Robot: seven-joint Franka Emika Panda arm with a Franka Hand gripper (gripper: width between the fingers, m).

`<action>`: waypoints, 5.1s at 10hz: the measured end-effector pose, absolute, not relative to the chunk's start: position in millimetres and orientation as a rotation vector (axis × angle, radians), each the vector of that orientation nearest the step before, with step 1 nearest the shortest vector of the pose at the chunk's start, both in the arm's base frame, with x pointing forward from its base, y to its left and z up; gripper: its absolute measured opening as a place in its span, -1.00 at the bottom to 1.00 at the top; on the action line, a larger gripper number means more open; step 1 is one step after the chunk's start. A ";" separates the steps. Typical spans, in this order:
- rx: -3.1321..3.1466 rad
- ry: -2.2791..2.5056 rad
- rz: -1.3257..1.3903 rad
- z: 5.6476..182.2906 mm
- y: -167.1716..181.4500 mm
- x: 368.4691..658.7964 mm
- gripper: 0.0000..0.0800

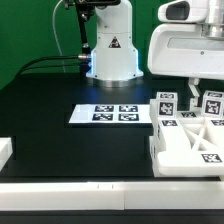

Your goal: Assemble chair

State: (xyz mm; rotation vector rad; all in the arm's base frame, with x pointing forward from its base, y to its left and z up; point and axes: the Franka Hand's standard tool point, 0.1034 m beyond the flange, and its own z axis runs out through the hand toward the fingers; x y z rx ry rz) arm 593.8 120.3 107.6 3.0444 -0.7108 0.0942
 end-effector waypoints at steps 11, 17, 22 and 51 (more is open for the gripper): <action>2.324 -2.208 0.065 108.2 120.2 596.0 -0.34; 1.871 -2.644 -0.006 107.9 120.8 596.4 -0.34; 2.190 -2.380 0.003 109.5 123.3 596.2 0.50; 1.934 -2.590 0.003 109.7 126.9 598.8 0.40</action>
Offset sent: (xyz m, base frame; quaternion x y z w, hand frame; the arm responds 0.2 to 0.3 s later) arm -0.0127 -0.0065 -0.0020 -0.0313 0.0195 0.2953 0.9547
